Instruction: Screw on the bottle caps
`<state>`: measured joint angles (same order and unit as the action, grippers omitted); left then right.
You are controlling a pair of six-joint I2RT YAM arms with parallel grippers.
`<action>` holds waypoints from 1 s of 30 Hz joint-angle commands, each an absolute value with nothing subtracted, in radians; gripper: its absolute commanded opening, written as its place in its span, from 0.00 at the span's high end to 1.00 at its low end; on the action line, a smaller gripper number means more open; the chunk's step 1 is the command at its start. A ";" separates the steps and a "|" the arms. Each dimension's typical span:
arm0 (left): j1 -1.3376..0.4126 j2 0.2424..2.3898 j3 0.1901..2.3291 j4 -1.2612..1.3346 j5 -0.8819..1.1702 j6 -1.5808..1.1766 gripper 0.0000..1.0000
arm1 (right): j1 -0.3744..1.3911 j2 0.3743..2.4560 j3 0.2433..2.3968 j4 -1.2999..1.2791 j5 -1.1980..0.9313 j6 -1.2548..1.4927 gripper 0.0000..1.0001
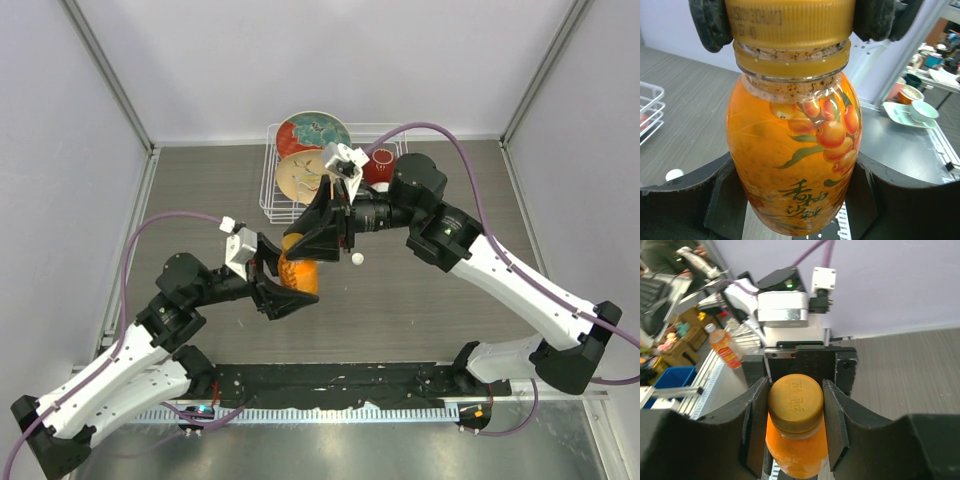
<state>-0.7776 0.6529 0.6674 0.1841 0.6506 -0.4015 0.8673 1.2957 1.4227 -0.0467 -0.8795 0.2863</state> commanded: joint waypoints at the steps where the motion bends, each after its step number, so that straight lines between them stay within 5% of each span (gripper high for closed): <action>1: -0.770 0.661 0.729 0.256 0.517 -0.328 1.00 | 0.880 1.319 1.425 -0.274 -0.637 0.245 0.99; 10: -0.756 0.683 0.710 0.313 0.209 -0.204 1.00 | 1.086 1.364 1.448 -0.506 -0.004 0.141 0.99; 27: -0.749 0.696 0.692 0.296 0.112 -0.218 1.00 | 1.272 1.502 1.569 -0.632 0.821 0.399 0.99; 30: -0.747 0.690 0.680 0.275 0.120 -0.224 1.00 | 1.272 1.522 1.614 -0.630 0.812 0.411 0.86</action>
